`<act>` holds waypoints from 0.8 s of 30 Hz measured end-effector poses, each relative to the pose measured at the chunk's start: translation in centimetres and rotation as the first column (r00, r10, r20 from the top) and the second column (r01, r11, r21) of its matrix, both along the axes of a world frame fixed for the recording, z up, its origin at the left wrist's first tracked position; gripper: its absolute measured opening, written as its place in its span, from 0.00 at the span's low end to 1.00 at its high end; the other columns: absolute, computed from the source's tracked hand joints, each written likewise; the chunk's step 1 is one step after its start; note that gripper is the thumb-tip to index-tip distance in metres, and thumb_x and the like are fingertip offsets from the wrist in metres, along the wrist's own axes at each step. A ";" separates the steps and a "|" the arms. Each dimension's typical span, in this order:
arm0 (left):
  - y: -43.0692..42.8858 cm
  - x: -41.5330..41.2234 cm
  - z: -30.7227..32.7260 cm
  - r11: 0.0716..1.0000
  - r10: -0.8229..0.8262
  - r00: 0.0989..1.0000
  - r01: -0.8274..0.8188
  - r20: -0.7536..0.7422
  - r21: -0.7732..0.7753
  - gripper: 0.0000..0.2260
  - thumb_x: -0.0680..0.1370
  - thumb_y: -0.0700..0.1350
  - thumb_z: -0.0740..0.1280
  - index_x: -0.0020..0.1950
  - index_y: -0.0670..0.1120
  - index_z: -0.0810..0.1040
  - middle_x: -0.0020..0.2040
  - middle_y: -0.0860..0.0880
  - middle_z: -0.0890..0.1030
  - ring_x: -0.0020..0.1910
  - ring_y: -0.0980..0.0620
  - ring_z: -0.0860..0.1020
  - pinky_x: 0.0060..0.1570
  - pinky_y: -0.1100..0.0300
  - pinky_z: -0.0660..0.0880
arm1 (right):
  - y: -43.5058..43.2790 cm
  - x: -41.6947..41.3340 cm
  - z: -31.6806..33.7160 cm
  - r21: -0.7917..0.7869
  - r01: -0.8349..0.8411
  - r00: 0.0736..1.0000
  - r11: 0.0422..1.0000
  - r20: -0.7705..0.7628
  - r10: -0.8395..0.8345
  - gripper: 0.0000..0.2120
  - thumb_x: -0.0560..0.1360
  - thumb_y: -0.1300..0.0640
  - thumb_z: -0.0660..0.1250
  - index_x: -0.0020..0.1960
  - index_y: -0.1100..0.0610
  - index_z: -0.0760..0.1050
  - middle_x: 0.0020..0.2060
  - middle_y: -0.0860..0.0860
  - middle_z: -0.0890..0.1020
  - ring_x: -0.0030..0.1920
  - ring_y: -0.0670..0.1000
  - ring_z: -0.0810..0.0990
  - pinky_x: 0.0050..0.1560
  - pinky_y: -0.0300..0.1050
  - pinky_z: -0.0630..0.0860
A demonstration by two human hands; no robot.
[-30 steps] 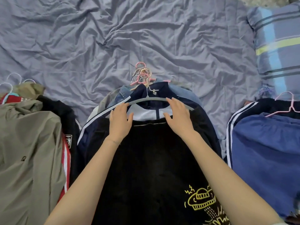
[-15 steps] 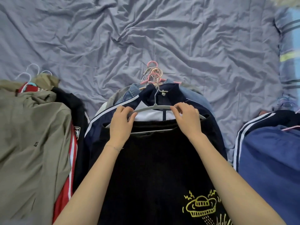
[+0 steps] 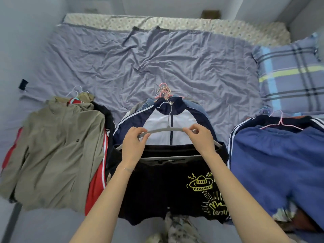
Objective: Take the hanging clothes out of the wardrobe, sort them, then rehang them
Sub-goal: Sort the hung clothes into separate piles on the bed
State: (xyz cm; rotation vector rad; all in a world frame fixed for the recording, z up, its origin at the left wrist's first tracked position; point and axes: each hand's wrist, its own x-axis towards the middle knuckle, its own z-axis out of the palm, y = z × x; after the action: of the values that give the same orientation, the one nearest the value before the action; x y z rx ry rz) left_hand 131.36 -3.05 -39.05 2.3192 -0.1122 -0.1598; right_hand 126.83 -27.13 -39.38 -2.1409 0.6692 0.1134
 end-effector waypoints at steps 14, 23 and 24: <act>4.7 -19.8 13.3 0.987 -0.119 0.963 0.140 0.241 -0.074 0.04 0.75 0.48 0.72 0.48 0.50 0.82 0.43 0.53 0.78 0.41 0.57 0.74 0.42 0.59 0.72 | 4.8 -23.6 15.7 -0.132 0.097 0.977 0.986 0.200 -0.070 0.16 0.73 0.39 0.67 0.35 0.50 0.74 0.27 0.46 0.73 0.30 0.45 0.70 0.31 0.45 0.64; 0.1 -25.5 19.6 0.967 -0.208 0.935 0.241 0.288 -0.082 0.03 0.75 0.50 0.72 0.47 0.52 0.83 0.42 0.55 0.78 0.44 0.58 0.75 0.43 0.60 0.74 | 0.6 -32.2 21.8 -0.196 0.180 0.958 0.964 0.257 -0.127 0.16 0.73 0.37 0.66 0.35 0.48 0.74 0.28 0.45 0.75 0.32 0.46 0.72 0.30 0.44 0.62; -1.1 -25.9 20.0 0.964 -0.218 0.934 0.251 0.283 -0.084 0.04 0.75 0.50 0.73 0.47 0.51 0.83 0.42 0.54 0.79 0.45 0.57 0.76 0.44 0.59 0.75 | -0.5 -32.8 22.1 -0.201 0.191 0.957 0.961 0.258 -0.136 0.16 0.73 0.37 0.66 0.34 0.46 0.73 0.28 0.44 0.75 0.32 0.45 0.72 0.30 0.43 0.61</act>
State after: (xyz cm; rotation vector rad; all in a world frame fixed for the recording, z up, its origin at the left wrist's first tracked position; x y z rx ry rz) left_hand 105.42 -4.19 -19.09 2.1905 -0.5262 0.0467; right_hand 94.00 -27.62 -17.29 -2.2529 0.7404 -0.3238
